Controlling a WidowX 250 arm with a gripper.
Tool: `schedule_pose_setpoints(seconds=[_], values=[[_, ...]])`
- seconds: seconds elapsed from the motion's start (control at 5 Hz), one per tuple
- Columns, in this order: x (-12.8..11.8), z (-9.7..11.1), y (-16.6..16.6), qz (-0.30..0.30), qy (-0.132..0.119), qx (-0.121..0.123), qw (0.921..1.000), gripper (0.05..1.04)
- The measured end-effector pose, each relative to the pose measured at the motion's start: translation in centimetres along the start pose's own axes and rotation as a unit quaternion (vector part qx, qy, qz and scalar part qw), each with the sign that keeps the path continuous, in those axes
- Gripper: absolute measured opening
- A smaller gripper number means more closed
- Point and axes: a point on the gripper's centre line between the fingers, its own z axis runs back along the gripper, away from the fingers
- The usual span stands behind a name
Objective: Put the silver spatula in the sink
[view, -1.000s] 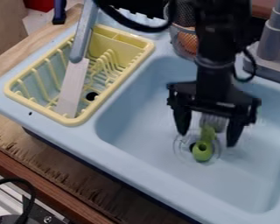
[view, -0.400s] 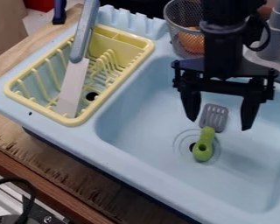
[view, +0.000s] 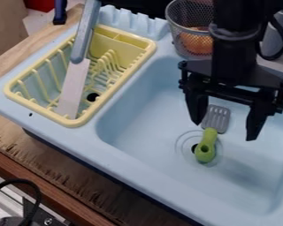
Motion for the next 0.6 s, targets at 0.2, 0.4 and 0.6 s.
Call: schedule_pose_setpoints(seconds=[0.2,0.4,0.6], values=[[-0.2,0.5,1.3,-0.004,-0.032,0.001,0.9995,1.001],[-0.6,0.8,3.3,0.000,-0.032,-0.002,0.9995,1.001],[-1.1,1.5,5.0,0.004,-0.023,-0.013,0.9996,1.001]])
